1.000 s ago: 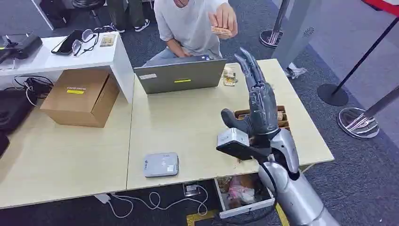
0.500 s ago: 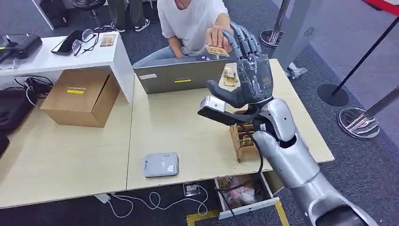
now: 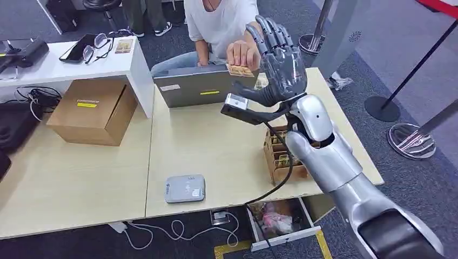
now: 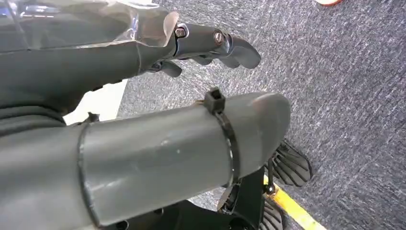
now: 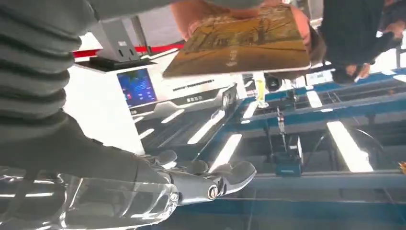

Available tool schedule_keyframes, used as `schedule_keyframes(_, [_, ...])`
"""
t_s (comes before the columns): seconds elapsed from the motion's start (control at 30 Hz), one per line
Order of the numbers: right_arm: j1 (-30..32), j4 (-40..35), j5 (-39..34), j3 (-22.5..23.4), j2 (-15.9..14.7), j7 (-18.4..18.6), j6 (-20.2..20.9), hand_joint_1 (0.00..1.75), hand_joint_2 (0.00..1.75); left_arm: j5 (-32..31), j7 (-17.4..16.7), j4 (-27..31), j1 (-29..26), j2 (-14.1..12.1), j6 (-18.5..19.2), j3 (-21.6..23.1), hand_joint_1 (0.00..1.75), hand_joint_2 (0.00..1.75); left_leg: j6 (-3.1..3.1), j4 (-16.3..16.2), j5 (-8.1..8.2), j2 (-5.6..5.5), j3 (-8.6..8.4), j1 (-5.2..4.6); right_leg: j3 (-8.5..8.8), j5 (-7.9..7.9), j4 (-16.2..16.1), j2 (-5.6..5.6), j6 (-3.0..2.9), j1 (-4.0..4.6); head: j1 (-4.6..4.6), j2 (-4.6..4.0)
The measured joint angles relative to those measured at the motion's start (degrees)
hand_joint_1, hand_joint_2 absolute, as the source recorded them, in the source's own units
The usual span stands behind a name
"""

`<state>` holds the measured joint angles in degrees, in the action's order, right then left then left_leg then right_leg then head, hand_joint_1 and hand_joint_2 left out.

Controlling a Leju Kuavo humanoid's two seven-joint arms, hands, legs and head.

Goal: Pass the card to the sensor for recognition and then transmit it.

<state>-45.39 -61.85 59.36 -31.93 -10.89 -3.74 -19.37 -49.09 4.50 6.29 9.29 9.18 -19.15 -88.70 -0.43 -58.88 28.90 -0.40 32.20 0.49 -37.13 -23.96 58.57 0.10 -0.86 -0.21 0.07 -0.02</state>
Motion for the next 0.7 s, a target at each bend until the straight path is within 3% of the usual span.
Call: schedule_keyframes(0.7, [-0.2,2.7,-0.3,-0.6,-1.1,0.9,-0.7,0.0,1.75,-0.1,0.9,0.0,-0.1,0.0,0.4,0.0,0.0,0.0,0.0,0.0,0.0,0.0,0.0,0.0,0.0,0.0,0.0,0.0,0.0,0.0,0.0,0.0])
